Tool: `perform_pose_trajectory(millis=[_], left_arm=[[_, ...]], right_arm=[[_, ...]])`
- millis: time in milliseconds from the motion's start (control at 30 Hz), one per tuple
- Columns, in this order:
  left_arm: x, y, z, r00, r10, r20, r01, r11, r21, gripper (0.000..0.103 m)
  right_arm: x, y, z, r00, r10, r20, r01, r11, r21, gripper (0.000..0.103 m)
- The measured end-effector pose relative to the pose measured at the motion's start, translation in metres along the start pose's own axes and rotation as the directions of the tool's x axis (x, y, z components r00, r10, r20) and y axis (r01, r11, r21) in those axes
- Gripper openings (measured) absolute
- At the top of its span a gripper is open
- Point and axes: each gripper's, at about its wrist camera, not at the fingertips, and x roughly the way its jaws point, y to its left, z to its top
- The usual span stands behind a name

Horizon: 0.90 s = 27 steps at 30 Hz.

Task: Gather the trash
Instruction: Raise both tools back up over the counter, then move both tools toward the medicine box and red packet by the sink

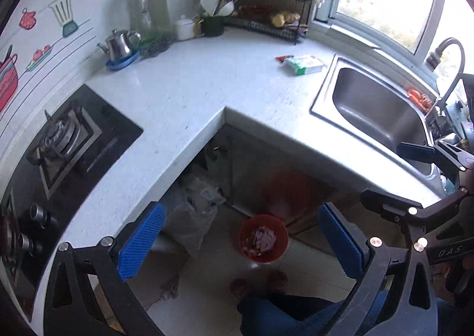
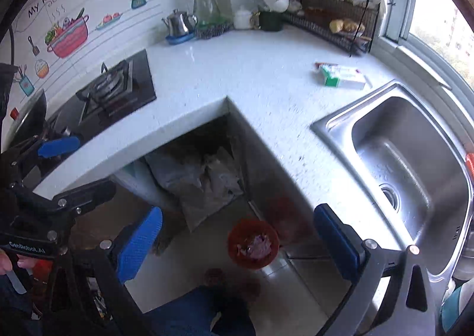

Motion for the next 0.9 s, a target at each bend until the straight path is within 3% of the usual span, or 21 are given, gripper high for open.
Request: perform_pose_trajectory(millis=[367, 600, 900], left_arm=[[-0.011, -0.023, 0.055, 0.996, -0.024, 0.083, 0.017, 0.997, 0.078, 0.103], [-0.004, -0.033, 0.087, 0.994, -0.033, 0.106, 0.020, 0.993, 0.117, 0.103], [0.034, -0.039, 0.140, 0.992, -0.091, 0.091, 0.072, 0.978, 0.193, 0.103]], right_arm=[[-0.022, -0.029, 0.033, 0.992, -0.067, 0.104, 0.058, 0.994, 0.088, 0.102], [-0.038, -0.043, 0.047, 0.977, -0.126, 0.174, 0.115, 0.991, 0.070, 0.102], [-0.019, -0.065, 0.074, 0.969, -0.193, 0.158, 0.174, 0.977, 0.124, 0.102]])
